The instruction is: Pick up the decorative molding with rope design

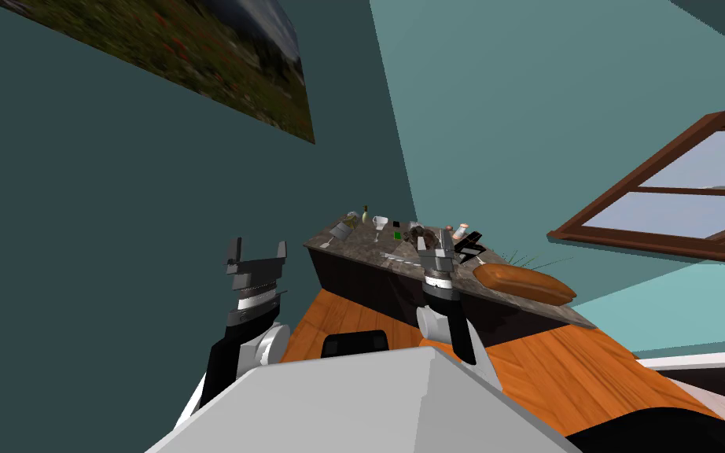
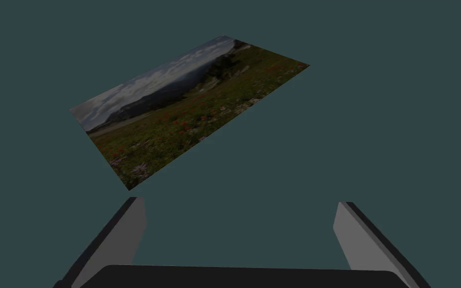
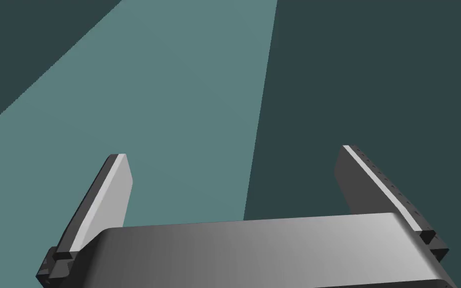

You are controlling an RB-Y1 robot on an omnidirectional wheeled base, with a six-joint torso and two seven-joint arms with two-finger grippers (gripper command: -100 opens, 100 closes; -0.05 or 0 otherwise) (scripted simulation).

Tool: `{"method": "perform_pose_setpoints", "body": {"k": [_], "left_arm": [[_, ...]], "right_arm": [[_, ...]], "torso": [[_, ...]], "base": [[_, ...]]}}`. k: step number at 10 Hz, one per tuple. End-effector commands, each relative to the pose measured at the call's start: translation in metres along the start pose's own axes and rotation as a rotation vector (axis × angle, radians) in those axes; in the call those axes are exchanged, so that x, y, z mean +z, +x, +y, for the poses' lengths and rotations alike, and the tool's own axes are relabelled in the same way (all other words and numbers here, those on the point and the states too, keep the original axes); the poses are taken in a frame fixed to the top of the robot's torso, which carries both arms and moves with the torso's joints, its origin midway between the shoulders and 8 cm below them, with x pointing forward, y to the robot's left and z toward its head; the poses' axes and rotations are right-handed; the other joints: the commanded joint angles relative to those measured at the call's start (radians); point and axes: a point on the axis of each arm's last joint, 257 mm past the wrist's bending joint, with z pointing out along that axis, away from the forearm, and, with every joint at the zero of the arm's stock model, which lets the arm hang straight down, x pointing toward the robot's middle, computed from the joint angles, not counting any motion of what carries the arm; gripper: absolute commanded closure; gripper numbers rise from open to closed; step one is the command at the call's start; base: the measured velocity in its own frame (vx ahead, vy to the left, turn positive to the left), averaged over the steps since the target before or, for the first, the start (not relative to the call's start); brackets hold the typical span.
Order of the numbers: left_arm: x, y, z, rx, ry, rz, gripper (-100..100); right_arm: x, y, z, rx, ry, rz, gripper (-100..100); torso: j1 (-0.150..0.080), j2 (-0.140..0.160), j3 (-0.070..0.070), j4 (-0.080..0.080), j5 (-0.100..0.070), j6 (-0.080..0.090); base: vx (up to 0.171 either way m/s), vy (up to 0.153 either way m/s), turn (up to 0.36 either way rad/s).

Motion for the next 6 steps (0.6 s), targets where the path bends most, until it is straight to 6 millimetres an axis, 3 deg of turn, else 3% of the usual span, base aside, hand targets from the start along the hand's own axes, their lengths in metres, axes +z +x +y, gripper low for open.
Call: {"method": "perform_pose_setpoints", "body": {"k": [1,6], "left_arm": [[0.0,0.0,0.0,0.0,0.0,0.0,0],[0.0,0.0,0.0,0.0,0.0,0.0,0]], "right_arm": [[-0.003,0.002,-0.007,-0.038,0.024,0.037,-100],[-0.033,-0.012,-0.054,-0.272,0.193,0.168,-100]], "torso": [[0.0,0.0,0.0,0.0,0.0,0.0],[0.005,0.0,0.0,0.0,0.001,0.0]], "base": [[0.0,0.013,0.018],[0.004,0.069,0.026]]}}
